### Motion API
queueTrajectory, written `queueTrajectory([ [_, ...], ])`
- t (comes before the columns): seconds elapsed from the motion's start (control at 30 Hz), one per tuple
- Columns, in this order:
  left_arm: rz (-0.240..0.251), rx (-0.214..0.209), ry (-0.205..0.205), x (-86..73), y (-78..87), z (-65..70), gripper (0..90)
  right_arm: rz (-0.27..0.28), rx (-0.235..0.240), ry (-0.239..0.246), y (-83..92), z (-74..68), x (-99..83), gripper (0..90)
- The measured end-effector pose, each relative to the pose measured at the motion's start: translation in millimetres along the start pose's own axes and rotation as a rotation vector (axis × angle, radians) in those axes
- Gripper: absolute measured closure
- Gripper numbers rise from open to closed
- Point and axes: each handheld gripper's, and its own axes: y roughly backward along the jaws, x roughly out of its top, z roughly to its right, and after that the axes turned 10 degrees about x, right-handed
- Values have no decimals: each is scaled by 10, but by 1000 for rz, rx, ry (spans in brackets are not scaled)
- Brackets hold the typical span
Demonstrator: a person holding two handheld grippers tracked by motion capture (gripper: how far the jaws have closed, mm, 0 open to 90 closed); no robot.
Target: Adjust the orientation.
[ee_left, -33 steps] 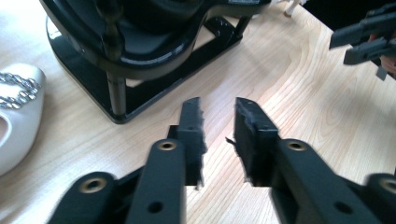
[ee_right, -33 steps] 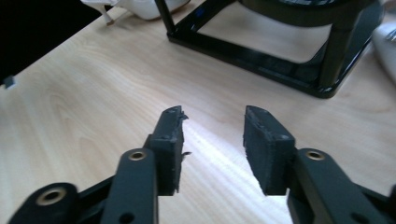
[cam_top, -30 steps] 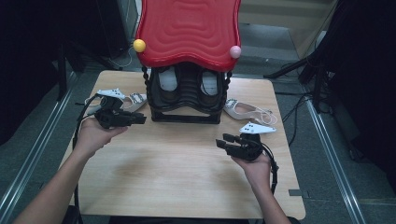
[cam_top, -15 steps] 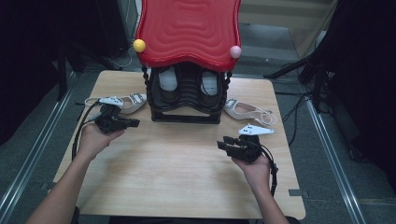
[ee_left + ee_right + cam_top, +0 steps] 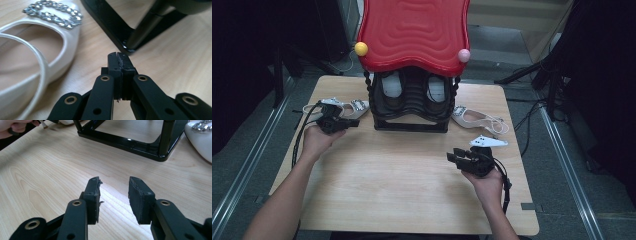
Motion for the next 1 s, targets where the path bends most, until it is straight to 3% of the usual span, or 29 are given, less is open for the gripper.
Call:
queueTrajectory([
  [0.07,7,19,23,7,-78,-63,900,-4,-8,-7,5,-4,-22,623],
  [0.23,6,47,30,-15,-147,-116,900,9,-32,-5,39,-26,-47,624],
  [0.4,-19,64,54,7,-231,-185,900,26,-48,-1,80,-26,-71,626],
  [0.5,-18,90,40,32,-278,-176,900,24,-47,-8,85,-22,-79,626],
  [0.7,-3,110,53,54,-335,-176,900,20,-48,-21,90,-16,-97,625],
  [1.0,-6,150,106,193,-478,-136,900,14,-54,-31,99,-15,-123,624],
])
